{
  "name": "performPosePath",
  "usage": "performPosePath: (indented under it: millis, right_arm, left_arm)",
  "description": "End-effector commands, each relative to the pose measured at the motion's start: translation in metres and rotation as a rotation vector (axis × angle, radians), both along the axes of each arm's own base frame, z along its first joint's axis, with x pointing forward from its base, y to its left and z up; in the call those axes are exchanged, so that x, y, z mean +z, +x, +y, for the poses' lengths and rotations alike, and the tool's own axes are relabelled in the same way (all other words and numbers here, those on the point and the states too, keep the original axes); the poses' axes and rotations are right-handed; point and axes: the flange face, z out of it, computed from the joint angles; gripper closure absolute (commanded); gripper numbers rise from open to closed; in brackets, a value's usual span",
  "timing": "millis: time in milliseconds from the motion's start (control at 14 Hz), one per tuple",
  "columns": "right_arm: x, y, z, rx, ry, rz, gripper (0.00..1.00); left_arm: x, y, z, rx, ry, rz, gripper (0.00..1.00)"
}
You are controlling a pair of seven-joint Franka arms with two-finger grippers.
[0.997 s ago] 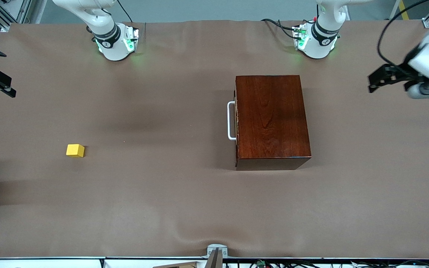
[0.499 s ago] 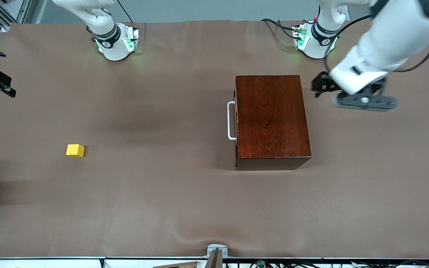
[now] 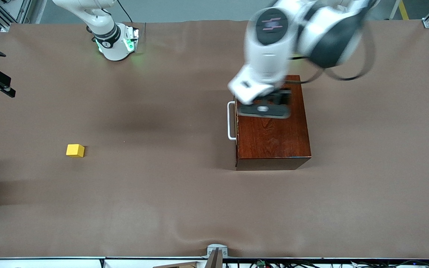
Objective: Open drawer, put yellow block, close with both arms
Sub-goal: 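Move the left gripper to the white drawer handle of the wooden box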
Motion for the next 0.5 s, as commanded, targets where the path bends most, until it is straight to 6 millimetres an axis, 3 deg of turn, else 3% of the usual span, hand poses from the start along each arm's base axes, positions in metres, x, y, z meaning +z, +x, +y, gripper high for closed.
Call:
performPosePath:
  millis: [0, 285, 427]
  right_arm:
    - [0.005, -0.005, -0.004, -0.014, -0.014, 0.0, 0.0]
    - [0.005, -0.005, -0.004, -0.014, -0.014, 0.0, 0.0]
    - [0.005, -0.005, -0.003, -0.012, -0.014, 0.0, 0.0]
  left_arm:
    - [-0.04, 0.001, -0.049, 0.012, 0.024, -0.044, 0.0]
    - [-0.108, -0.029, -0.101, -0.022, 0.148, -0.126, 0.0]
    - [-0.119, -0.034, -0.111, -0.027, 0.156, -0.154, 0.0]
